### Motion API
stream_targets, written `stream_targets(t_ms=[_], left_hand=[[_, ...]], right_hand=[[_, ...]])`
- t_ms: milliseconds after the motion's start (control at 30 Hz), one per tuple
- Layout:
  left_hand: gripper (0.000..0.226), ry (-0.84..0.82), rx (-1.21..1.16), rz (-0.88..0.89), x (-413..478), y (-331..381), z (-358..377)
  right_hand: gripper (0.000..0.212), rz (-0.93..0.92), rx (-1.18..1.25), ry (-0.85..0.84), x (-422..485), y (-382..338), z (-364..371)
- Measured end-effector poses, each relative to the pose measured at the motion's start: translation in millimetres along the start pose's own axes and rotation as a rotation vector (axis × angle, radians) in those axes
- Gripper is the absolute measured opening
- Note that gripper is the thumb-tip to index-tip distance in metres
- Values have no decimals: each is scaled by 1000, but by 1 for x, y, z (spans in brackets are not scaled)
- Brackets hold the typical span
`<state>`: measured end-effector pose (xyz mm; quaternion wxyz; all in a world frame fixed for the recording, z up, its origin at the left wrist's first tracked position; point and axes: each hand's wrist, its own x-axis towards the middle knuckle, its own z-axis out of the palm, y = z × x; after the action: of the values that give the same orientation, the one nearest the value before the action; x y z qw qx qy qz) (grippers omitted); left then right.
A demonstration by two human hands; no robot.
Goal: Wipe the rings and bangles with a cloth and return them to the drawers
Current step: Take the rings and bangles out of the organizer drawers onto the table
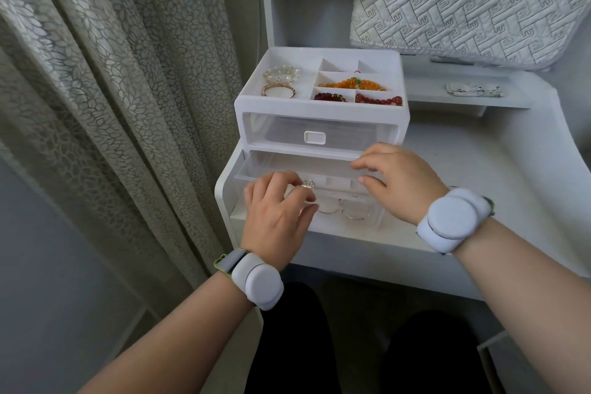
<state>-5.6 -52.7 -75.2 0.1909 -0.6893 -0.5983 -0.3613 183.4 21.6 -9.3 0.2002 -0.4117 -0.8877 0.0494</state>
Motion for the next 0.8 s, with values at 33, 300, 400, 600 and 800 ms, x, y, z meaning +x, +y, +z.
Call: stream_targets(t_ms=[33, 300, 400, 600, 800], left_hand=[[17, 3, 1, 2, 2, 0, -1], [33, -61, 52, 15, 9, -9, 1], [31, -42, 38, 20, 8, -9, 2], [30, -47, 6, 12, 7, -9, 4], [27, -55, -18, 4, 7, -8, 4]], right_hand=[[28, -39, -6, -82, 5, -1, -3], [32, -171, -217, -605, 45, -18, -6], [38, -186, -337, -738, 55, -25, -4], [26, -197, -503, -854, 61, -34, 1], [11, -262, -621, -828, 61, -35, 3]])
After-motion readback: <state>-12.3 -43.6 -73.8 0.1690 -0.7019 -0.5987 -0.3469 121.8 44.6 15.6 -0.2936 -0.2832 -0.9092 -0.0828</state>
